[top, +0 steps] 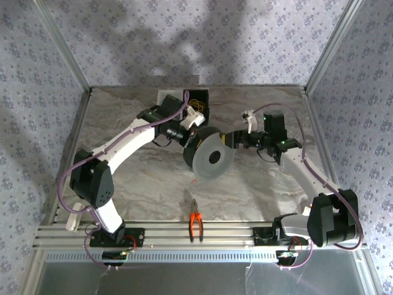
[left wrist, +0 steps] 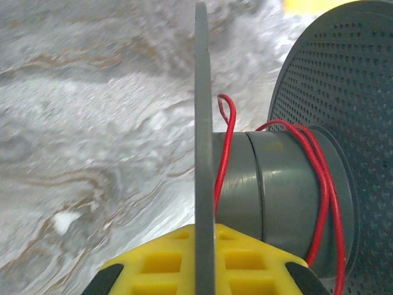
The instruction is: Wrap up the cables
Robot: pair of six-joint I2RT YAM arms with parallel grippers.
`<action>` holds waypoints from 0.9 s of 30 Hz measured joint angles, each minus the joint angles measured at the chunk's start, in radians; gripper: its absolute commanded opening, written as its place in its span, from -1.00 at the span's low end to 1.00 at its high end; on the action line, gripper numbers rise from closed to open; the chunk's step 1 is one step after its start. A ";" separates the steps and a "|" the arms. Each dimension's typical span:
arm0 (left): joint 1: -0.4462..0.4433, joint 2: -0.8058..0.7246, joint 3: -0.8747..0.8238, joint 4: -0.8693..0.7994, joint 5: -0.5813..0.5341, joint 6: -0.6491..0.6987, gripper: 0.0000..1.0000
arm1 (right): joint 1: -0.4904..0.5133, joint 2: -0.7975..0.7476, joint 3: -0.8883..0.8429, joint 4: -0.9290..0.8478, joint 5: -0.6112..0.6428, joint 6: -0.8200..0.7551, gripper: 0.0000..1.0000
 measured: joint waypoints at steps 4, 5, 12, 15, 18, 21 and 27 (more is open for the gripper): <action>0.028 0.000 -0.034 0.028 0.083 -0.011 -1.00 | -0.002 -0.004 -0.067 0.080 -0.046 0.001 0.57; 0.034 0.000 -0.035 0.032 0.099 -0.012 -1.00 | -0.002 -0.006 -0.075 0.090 -0.055 0.000 0.57; 0.058 0.000 -0.035 0.067 0.190 -0.026 -1.00 | -0.009 -0.033 -0.090 0.156 -0.126 -0.006 0.27; 0.070 0.000 -0.035 0.068 0.215 -0.031 -1.00 | -0.018 -0.034 -0.090 0.175 -0.157 -0.009 0.07; 0.080 0.000 -0.035 0.066 0.232 -0.036 -1.00 | -0.025 -0.034 -0.090 0.191 -0.187 -0.014 -0.22; 0.097 0.002 -0.035 0.055 0.260 -0.037 -1.00 | -0.031 -0.035 -0.089 0.206 -0.226 -0.021 -0.50; 0.117 0.006 -0.035 0.047 0.303 -0.010 -0.84 | -0.033 -0.055 -0.087 0.217 -0.316 -0.022 -0.98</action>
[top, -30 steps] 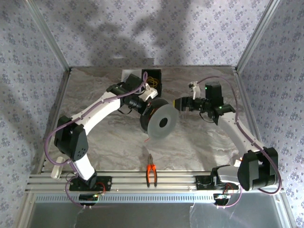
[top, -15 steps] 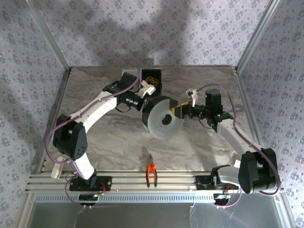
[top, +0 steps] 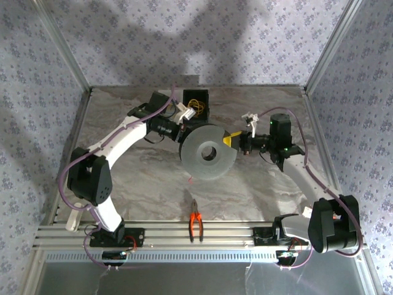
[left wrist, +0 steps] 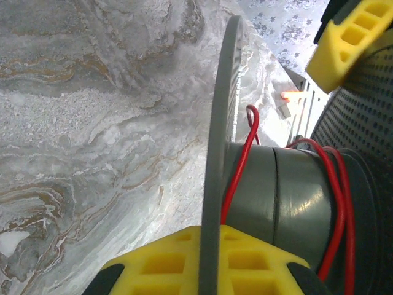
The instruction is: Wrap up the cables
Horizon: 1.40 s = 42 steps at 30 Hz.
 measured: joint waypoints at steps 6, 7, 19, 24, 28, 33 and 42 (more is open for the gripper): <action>0.005 0.015 0.005 0.052 0.003 -0.024 -0.09 | 0.030 -0.013 0.001 -0.004 -0.076 0.013 -1.00; 0.003 0.023 0.012 0.064 0.000 -0.039 0.02 | 0.046 -0.014 0.001 -0.009 -0.084 0.016 -1.00; 0.045 0.037 0.094 0.092 -0.024 -0.106 0.85 | 0.065 -0.040 0.000 -0.047 -0.069 0.023 -1.00; 0.082 0.032 0.134 0.089 -0.088 -0.119 0.99 | 0.060 -0.036 -0.003 -0.053 -0.034 0.031 -1.00; 0.100 -0.011 0.131 0.088 -0.253 -0.123 0.99 | 0.060 -0.008 -0.003 -0.047 -0.004 0.057 -1.00; 0.066 -0.174 0.031 0.118 -0.589 -0.126 0.99 | 0.067 0.106 -0.015 0.042 0.072 0.157 -1.00; -0.035 -0.419 -0.245 0.195 -1.043 -0.147 1.00 | 0.089 0.377 -0.026 0.320 0.147 0.444 -1.00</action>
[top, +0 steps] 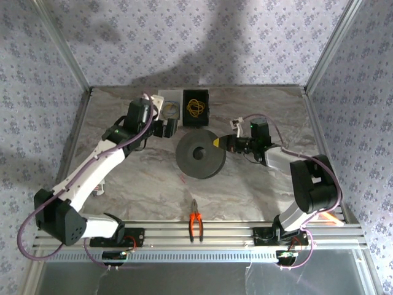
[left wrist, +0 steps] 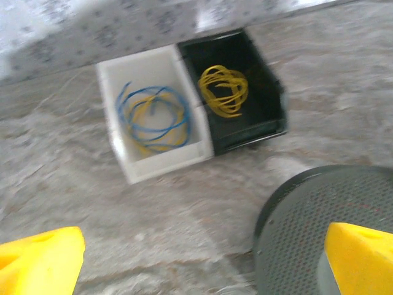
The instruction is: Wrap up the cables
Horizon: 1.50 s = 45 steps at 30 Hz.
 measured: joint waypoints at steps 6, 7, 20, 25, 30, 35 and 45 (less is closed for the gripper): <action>0.001 -0.068 -0.118 0.007 -0.101 -0.035 0.99 | 0.013 0.084 0.007 0.070 0.048 0.062 -0.95; 0.001 -0.071 -0.129 0.010 -0.107 -0.043 0.99 | 0.013 0.097 0.007 0.081 0.057 0.070 -0.94; 0.001 -0.138 -0.299 0.082 -0.187 -0.120 1.00 | 0.050 0.174 0.044 0.034 0.240 0.014 -0.20; 0.001 -0.200 -0.347 0.135 -0.232 -0.112 1.00 | 0.043 0.153 0.090 -0.121 0.299 -0.087 0.22; 0.001 -0.264 -0.408 0.216 -0.282 -0.080 1.00 | 0.007 0.032 0.100 -0.304 0.362 -0.200 0.62; 0.012 -0.370 -0.570 0.432 -0.381 -0.010 0.99 | -0.037 -0.252 0.065 -0.406 0.530 -0.370 0.83; 0.312 -0.209 -0.841 0.829 -0.506 -0.018 0.99 | -0.171 -0.608 -0.398 -0.054 0.974 -0.706 1.00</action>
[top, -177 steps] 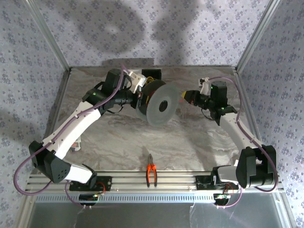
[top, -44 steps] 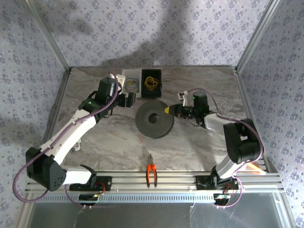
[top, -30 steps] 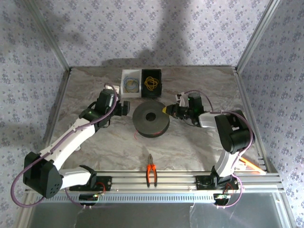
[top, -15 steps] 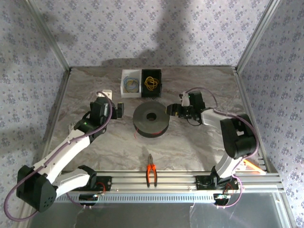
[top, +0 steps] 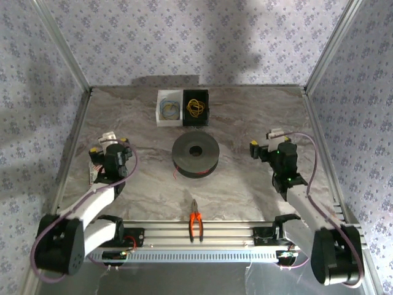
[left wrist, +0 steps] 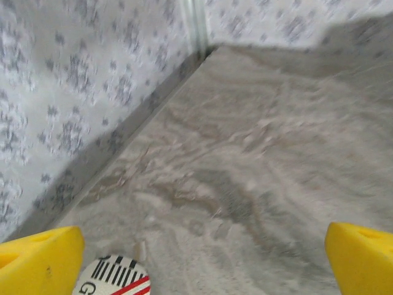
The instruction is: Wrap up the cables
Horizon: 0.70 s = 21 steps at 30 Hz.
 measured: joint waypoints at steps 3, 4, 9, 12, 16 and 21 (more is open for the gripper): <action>0.024 0.170 -0.019 0.113 0.008 0.034 1.00 | -0.047 0.109 -0.043 0.066 0.049 -0.003 1.00; 0.026 0.214 -0.018 0.138 0.018 0.047 1.00 | -0.051 0.144 -0.048 0.090 0.057 -0.003 1.00; 0.075 0.378 0.022 0.256 0.119 0.098 0.99 | -0.070 0.330 -0.031 0.227 0.069 0.002 1.00; 0.120 0.415 0.085 0.245 0.193 0.097 0.99 | -0.095 0.449 -0.004 0.335 0.055 0.015 0.99; 0.147 0.415 0.116 0.264 0.248 0.097 0.99 | -0.118 0.529 0.013 0.378 0.012 0.027 1.00; 0.147 0.415 0.116 0.262 0.291 0.097 0.99 | -0.134 0.529 0.019 0.410 -0.019 0.039 1.00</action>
